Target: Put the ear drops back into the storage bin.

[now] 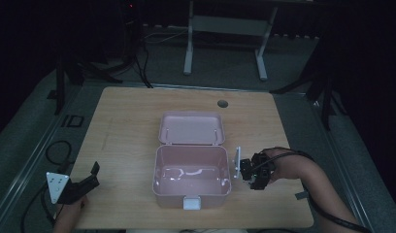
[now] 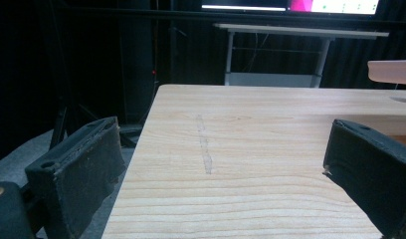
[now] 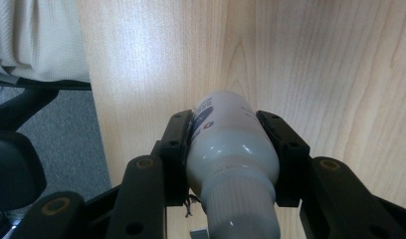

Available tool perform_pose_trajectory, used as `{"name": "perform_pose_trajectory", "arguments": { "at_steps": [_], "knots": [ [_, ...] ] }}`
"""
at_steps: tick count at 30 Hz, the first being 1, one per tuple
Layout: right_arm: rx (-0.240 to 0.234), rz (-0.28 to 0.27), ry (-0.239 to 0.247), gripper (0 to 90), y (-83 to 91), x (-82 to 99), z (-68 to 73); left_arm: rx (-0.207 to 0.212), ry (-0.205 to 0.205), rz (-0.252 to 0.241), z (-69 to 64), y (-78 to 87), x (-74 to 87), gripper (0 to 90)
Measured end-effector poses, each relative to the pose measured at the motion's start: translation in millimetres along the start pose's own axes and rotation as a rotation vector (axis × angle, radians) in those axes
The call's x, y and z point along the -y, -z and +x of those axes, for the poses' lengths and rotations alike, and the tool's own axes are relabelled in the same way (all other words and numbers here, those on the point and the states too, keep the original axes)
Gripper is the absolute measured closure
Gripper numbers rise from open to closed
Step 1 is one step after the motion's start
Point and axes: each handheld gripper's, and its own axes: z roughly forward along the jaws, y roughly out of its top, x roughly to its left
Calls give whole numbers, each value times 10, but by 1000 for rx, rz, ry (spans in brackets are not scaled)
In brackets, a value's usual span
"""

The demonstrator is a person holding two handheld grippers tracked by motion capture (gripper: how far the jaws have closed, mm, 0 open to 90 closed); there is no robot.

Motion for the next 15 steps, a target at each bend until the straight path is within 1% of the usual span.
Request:
{"name": "perform_pose_trajectory", "arguments": {
  "at_steps": [3, 4, 7, 13, 15],
  "knots": [
    [3, 2, 0, 592, 27, -9, 5, 0, 0, 0, 0, 1, 0, 24],
    [9, -5, 2, 592, 103, -37, 7, 0, 1, 0, 1, 1, 0, 24],
    [7, -7, 1, 593, 150, -55, 5, -1, 0, 0, 0, 1, 0, 24],
    [24, 0, 1, 592, 313, -88, -19, 0, 2, 0, 2, 0, 0, 24],
    [27, 1, -1, 593, 342, -92, -22, 0, 2, -1, 2, -1, 0, 24]
  ]
}}
